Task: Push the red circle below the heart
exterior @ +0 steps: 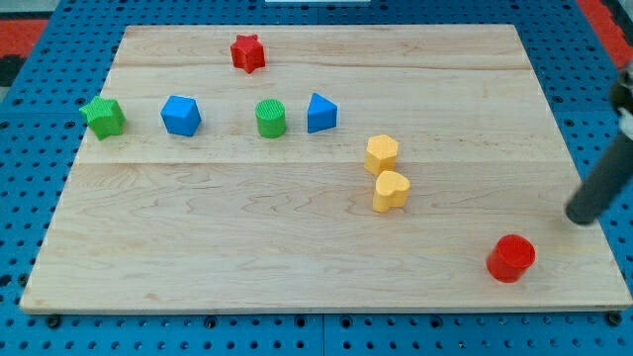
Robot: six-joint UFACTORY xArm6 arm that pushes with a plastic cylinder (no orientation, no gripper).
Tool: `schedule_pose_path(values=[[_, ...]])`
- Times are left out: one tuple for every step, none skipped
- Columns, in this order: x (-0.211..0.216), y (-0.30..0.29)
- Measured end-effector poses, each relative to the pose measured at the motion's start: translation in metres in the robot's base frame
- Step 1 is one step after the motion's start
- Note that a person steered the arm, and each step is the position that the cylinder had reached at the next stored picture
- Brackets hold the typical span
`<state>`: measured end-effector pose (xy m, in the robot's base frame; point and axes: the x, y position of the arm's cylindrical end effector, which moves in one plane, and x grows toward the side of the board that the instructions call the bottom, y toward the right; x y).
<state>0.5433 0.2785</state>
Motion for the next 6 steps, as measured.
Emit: schedule_pose_path(values=[[0.052,-0.068],[0.007,-0.155],[-0.002,-0.157],[-0.034,-0.131],[-0.108,-0.153],[-0.141,-0.194]])
